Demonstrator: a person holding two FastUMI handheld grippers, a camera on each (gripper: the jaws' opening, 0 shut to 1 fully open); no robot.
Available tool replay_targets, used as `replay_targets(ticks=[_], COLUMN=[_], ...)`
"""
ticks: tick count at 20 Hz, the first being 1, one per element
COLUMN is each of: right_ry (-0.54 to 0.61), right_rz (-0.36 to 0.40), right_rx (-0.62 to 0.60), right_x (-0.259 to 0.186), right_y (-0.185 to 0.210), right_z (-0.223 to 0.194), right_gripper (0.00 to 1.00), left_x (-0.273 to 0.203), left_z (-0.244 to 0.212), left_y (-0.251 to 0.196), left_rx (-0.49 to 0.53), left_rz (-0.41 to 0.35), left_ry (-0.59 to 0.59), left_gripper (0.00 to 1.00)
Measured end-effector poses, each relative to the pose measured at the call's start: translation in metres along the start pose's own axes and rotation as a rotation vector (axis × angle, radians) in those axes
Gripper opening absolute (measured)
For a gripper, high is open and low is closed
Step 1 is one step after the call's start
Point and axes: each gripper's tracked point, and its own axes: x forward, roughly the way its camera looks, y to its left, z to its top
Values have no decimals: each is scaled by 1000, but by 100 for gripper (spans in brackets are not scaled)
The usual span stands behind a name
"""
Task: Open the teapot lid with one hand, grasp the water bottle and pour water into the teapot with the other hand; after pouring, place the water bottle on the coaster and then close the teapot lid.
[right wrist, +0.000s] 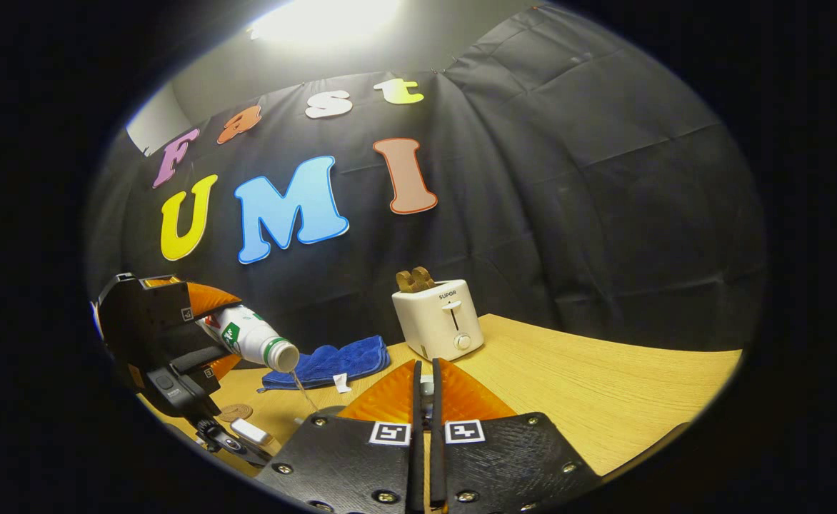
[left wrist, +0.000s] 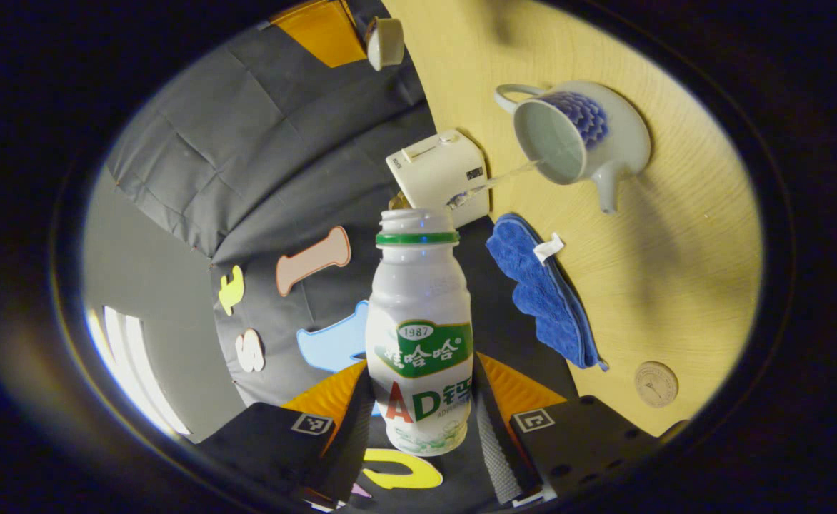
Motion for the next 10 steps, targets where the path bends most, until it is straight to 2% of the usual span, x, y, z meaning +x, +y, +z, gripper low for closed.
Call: replay_targets(ticks=[2,3,8,9,10], right_ry=[-1,-1,-1,0,0], right_rz=[0,0,1,2,2], right_rx=[2,5,8,9,9], right_x=[0,1,0,0,0], right_y=[0,0,0,0,0], right_z=[0,0,0,0,0], right_gripper=[3,3,4,3,4], left_x=[-2,-3,-5,-5,-6], left_z=[3,5,11,11,13], left_y=[2,2,4,4,5], left_rx=[19,31,81,90,97], left_rz=[6,9,20,21,24], left_ry=[-9,-13,-34,-37,-40], left_gripper=[76,81,81,72,77])
